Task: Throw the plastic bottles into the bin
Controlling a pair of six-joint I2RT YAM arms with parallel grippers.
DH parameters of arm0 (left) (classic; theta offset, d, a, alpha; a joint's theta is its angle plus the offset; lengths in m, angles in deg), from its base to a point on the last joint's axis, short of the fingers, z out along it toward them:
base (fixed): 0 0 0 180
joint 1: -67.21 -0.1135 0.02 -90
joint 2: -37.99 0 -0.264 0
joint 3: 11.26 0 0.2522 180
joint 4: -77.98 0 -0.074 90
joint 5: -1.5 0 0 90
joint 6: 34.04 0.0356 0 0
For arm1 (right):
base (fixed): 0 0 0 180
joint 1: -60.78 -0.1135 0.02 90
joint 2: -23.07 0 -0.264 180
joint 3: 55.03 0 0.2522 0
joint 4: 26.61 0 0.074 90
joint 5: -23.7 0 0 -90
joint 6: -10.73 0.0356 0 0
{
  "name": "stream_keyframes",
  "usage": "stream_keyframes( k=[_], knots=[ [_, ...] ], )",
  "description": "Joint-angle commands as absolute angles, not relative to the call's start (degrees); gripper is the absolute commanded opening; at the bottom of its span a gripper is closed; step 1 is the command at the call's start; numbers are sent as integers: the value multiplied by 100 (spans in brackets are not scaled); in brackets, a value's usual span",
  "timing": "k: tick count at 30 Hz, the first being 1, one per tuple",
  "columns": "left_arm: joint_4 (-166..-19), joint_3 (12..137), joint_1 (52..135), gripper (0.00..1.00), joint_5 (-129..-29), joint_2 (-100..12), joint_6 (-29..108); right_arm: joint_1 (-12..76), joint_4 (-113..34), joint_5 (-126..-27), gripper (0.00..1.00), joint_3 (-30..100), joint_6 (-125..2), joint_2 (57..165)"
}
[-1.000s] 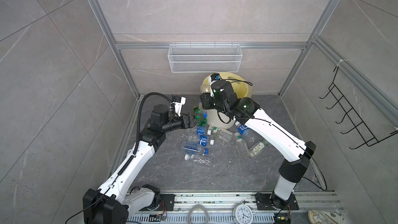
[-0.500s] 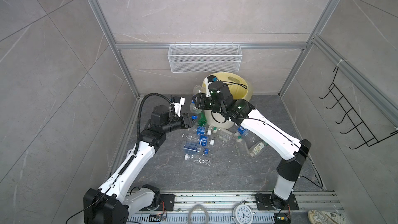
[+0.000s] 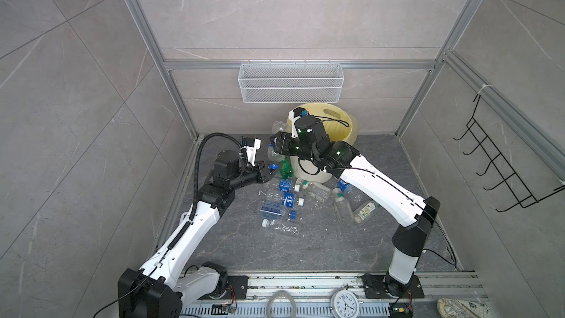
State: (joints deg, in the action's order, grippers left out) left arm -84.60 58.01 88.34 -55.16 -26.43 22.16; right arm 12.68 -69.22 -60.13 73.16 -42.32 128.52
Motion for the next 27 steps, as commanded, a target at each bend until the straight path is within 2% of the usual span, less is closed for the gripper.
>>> stream_keyframes(
  k=[1,7,9,12,23,27],
  knots=[
    [-8564,5879,8841,13,-5510,-2468,2423,1272,-7094,-5892,69,7479,-4323,12969],
    [-8478,5925,8842,12,-5552,-2497,2466,1324,-7241,-5797,83,7507,-4396,12907],
    [-8377,5987,8840,12,-5555,-2542,2515,1321,-7325,-5793,92,7595,-4478,12929],
    [-8347,6026,8839,12,-5554,-2576,2518,1317,-7438,-5854,99,7724,-4525,12954],
    [-8237,6069,8846,11,-5563,-2547,2649,1366,-7561,-5875,99,7856,-4604,12999],
    [-8265,6059,8840,11,-5549,-2470,2678,1375,-7613,-5874,95,7857,-4548,13072]
  ],
)
